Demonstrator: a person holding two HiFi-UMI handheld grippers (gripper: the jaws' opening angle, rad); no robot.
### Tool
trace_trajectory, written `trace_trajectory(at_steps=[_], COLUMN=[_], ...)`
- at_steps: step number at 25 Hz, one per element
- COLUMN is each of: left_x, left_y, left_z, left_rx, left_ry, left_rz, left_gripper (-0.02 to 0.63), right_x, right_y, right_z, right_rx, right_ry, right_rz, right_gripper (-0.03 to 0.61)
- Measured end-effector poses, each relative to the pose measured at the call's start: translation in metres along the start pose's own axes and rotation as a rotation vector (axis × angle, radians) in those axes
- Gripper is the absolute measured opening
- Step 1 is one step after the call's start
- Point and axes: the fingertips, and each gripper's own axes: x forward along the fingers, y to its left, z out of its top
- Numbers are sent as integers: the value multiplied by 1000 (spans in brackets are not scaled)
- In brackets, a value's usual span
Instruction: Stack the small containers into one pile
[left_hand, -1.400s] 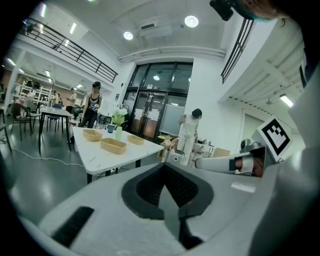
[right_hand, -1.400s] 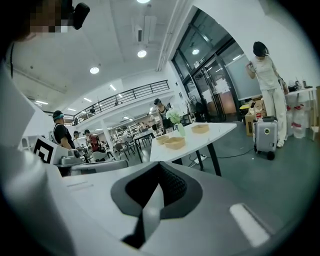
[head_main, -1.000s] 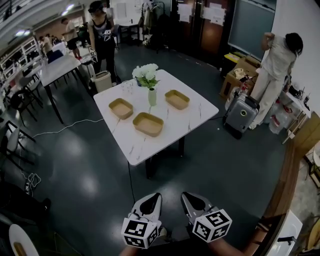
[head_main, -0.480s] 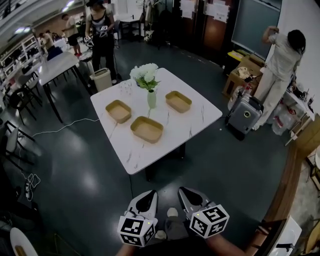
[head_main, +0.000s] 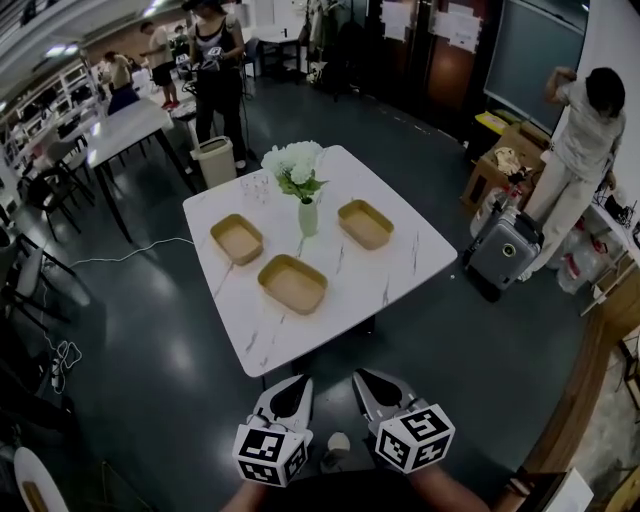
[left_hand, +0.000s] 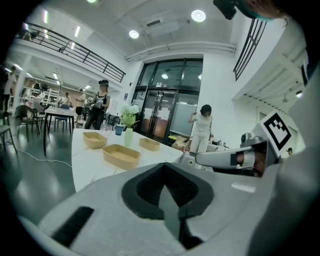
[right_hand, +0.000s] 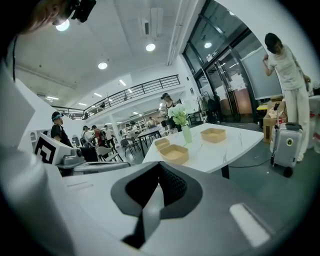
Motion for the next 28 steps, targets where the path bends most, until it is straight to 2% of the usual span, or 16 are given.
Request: trace_trajectory(at_steps=[7, 15, 21, 28], left_x=[33, 48, 65, 90], left_y=[13, 35, 54, 92], left_z=[1, 0, 11, 23], left_rx=[-17, -42, -41, -57], left_ry=[-1, 21, 30, 38], left_rz=[58, 126, 152, 164], left_gripper=[-5, -5, -5, 6], right_x=[23, 48, 74, 123], right_y=[-28, -30, -38, -50], right_z=[5, 9, 17, 33], right_rx=[-16, -43, -45, -64], right_ry=[25, 63, 74, 91], right_rz=[57, 135, 155, 139], right_gripper=[-2, -2, -2, -2])
